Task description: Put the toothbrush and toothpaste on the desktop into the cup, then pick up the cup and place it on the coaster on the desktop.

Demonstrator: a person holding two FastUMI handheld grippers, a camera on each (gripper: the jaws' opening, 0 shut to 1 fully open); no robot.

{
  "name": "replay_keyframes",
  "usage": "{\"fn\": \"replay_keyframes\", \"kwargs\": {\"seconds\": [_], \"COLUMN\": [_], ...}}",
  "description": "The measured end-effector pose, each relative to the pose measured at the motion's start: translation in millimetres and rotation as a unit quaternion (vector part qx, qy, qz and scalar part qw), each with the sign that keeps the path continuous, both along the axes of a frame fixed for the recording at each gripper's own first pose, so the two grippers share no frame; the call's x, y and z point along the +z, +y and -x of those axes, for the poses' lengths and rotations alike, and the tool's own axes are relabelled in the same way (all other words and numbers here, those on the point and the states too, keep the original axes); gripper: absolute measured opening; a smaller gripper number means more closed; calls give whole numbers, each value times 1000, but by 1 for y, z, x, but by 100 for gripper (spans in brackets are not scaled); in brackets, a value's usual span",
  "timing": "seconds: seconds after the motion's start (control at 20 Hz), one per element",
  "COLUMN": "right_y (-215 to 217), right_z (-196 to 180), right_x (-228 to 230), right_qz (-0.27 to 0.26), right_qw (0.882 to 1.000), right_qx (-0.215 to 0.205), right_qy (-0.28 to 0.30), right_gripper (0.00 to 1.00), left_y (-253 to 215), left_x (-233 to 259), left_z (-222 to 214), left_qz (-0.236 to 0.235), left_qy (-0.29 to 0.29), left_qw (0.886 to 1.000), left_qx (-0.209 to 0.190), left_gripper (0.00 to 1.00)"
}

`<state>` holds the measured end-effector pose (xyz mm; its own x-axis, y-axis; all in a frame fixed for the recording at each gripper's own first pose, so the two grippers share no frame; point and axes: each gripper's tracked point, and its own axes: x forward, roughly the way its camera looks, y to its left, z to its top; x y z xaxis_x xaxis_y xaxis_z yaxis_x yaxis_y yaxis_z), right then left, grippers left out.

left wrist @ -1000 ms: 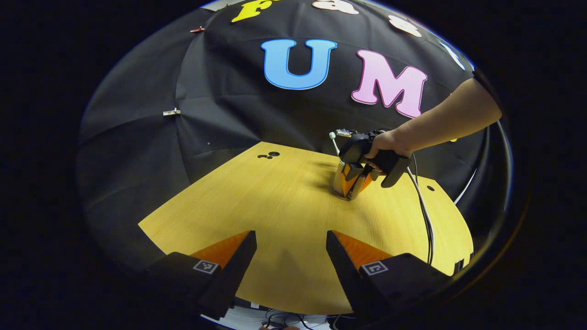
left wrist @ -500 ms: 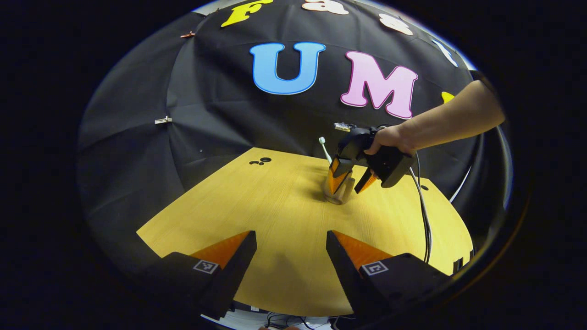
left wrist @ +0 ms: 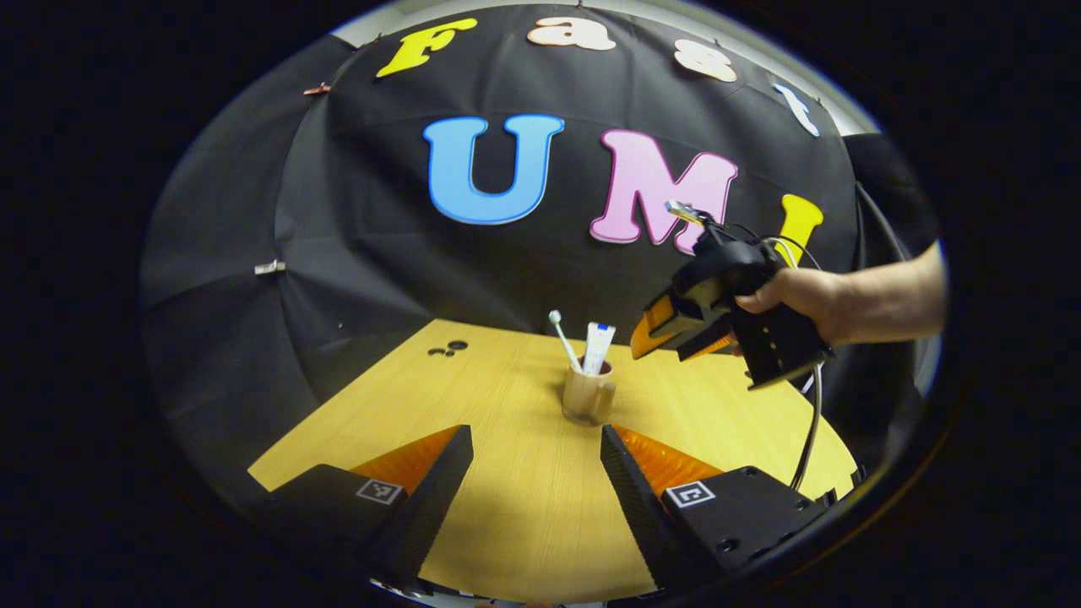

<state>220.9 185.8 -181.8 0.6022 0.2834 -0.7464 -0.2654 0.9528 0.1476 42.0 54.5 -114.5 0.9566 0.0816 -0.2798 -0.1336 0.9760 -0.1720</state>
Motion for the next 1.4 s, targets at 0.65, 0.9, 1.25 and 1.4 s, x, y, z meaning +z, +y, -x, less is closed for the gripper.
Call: {"fn": "replay_keyframes", "kwargs": {"seconds": [0.65,0.9,1.25,1.4], "right_y": [-125,-188,-236,-242], "right_z": [92,143,180,183], "right_x": [221,265,250,251], "right_qz": [-74,-48,-4,-2], "right_qw": [934,894,886,885], "right_qx": [-115,-171,-198,-201], "right_qy": [-331,-412,-419,-420], "right_gripper": [98,98,98,98], "left_y": [-38,-49,-59,-54], "left_x": [149,183,182,175], "left_z": [-24,-23,-13,-13], "left_qz": [-17,-21,8,10], "left_qy": [-123,-154,-168,-161], "left_qw": [991,987,985,986], "left_qx": [-41,-37,-42,-39], "left_gripper": [97,97,97,97]}}
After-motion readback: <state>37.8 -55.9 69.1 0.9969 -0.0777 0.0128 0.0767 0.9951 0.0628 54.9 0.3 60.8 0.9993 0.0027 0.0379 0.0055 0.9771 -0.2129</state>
